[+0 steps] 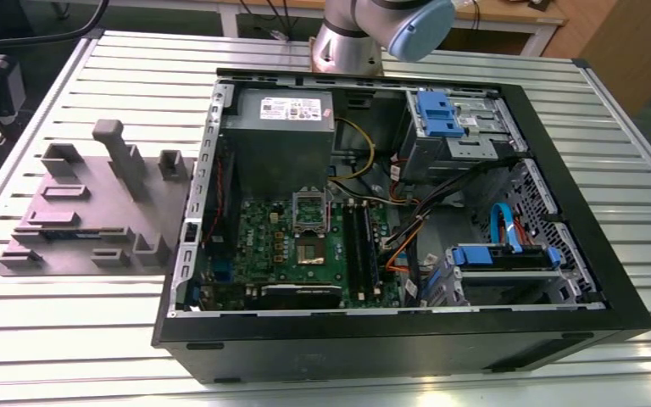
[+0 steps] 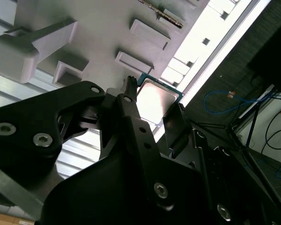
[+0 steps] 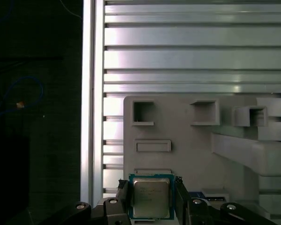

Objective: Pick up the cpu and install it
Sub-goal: 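Pick up the cpu and move it towards the insertion slot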

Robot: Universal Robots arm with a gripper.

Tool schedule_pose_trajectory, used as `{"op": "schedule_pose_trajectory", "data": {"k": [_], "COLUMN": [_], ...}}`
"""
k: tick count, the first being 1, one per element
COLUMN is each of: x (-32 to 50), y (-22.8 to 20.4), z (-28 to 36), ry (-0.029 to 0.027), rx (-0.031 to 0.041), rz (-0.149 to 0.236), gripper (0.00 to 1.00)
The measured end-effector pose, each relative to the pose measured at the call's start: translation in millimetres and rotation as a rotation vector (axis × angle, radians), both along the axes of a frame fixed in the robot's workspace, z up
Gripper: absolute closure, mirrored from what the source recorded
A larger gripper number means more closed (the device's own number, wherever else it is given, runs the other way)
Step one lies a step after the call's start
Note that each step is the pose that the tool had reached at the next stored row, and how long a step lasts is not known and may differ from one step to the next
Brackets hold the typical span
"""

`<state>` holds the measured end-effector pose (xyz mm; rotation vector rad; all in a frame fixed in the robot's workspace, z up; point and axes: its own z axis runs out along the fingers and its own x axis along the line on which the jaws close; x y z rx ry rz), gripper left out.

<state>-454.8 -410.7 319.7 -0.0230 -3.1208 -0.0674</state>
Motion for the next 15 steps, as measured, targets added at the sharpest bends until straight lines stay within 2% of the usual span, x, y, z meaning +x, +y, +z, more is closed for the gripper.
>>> {"op": "schedule_pose_trajectory", "data": {"k": [15], "x": [0.0], "y": [0.0], "z": [8.6], "ry": [0.0000], "rx": [0.0000], "rz": [0.000], "gripper": [0.53]}}
